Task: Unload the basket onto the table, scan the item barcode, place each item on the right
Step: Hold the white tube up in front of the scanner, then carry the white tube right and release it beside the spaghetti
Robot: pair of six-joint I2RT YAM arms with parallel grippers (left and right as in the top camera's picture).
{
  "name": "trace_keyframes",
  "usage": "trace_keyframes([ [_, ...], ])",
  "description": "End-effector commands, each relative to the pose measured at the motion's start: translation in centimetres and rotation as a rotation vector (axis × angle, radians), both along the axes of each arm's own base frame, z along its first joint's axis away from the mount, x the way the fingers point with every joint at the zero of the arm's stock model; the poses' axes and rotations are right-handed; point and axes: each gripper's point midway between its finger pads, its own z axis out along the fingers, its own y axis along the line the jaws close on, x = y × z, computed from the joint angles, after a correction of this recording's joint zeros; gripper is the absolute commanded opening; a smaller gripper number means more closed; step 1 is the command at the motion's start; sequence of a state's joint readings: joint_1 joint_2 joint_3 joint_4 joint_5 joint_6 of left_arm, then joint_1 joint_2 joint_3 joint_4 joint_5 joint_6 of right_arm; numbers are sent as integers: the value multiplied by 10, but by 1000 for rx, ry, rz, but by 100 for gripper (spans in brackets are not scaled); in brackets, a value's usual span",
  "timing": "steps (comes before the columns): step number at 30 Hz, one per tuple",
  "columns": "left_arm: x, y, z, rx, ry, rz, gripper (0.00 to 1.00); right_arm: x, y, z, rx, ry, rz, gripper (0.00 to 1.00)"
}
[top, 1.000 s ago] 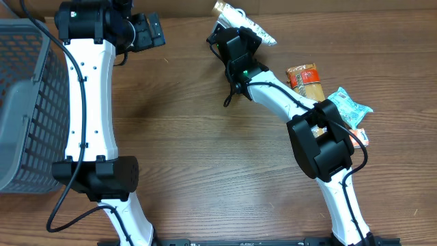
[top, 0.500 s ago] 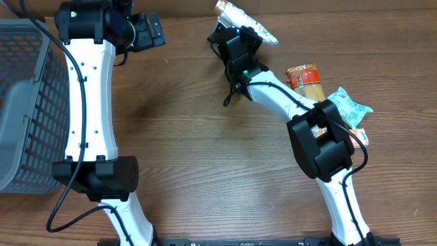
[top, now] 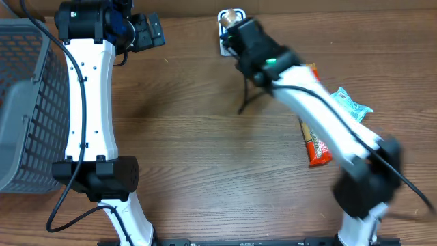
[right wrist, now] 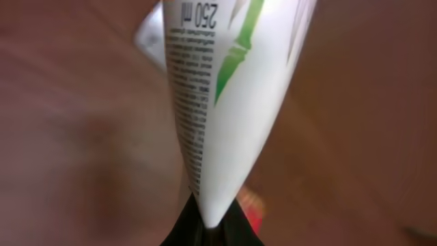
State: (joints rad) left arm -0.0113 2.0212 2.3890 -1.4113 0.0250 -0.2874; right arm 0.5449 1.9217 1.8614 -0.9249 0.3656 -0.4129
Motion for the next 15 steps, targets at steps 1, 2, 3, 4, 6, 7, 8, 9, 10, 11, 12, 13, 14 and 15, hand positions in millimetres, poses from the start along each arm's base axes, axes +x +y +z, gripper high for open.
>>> trace_keyframes([
  [1,1,0,0,11,-2,-9,100,-45,13,29,400,204,-23,4],
  [2,1,0,0,11,-2,-9,100,-61,10,19,422,303,-18,4],
  [3,1,0,0,11,-3,-9,100,-75,6,8,437,395,-22,4],
  [4,1,0,0,11,-2,-9,100,-88,0,-5,441,486,-40,4],
  [6,1,0,0,11,-2,-9,100,-104,-16,-30,409,594,-94,4],
  [7,1,0,0,11,-3,-9,100,-109,-25,-43,378,627,-122,4],
  [8,1,0,0,11,-2,-9,100,-113,-35,-57,342,649,-155,4],
  [9,1,0,0,11,-2,-9,100,-116,-47,-71,303,664,-187,7],
  [10,1,0,0,11,-2,-9,100,-118,-56,-83,271,671,-212,8],
  [11,1,0,0,11,-2,-9,100,-119,-65,-94,243,672,-235,9],
  [12,1,0,0,11,-2,-9,100,-119,-73,-104,220,672,-256,9],
  [13,1,0,0,11,-2,-9,100,-119,-83,-113,199,667,-280,10],
  [14,1,0,0,11,-2,-9,100,-118,-90,-120,186,664,-297,11],
  [15,1,0,0,11,-2,-9,100,-118,-98,-127,177,664,-318,13],
])
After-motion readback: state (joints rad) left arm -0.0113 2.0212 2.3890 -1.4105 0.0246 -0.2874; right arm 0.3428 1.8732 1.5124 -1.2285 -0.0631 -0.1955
